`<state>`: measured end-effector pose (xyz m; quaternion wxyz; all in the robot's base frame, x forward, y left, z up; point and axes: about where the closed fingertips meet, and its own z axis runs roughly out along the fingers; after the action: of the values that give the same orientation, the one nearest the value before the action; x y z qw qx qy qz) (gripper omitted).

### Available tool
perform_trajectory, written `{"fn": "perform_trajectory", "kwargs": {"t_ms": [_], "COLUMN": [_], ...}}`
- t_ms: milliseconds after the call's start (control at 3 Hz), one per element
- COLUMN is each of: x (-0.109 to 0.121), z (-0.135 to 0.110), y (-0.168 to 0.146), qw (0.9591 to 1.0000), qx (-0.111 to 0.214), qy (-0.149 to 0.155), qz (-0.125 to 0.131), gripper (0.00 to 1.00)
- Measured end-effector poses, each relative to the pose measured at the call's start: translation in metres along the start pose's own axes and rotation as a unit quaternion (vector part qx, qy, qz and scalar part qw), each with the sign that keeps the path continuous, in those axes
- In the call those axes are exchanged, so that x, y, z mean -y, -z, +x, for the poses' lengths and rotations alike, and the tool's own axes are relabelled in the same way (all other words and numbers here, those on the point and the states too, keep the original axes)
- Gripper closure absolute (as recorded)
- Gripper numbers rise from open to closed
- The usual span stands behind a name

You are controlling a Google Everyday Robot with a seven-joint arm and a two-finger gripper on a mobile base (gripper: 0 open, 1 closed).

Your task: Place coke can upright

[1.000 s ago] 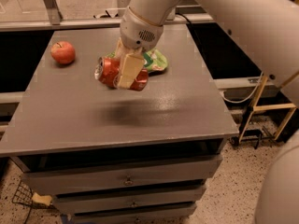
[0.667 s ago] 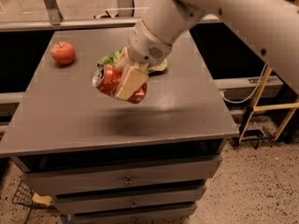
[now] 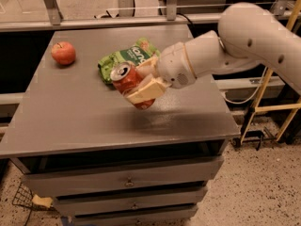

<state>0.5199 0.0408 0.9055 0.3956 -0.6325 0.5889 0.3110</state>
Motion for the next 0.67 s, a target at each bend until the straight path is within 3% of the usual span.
{"fn": "perform_trajectory", "kwargs": {"t_ms": [333, 667], "x": [0.023, 0.031], "z": [0.006, 0.006], "y": [0.021, 0.031], "qw": [0.9888, 0.9762], "qx": [0.114, 0.167], "qy": [-0.002, 0.001], "qz": [0.096, 0.138], "gripper": [1.0, 1.0]}}
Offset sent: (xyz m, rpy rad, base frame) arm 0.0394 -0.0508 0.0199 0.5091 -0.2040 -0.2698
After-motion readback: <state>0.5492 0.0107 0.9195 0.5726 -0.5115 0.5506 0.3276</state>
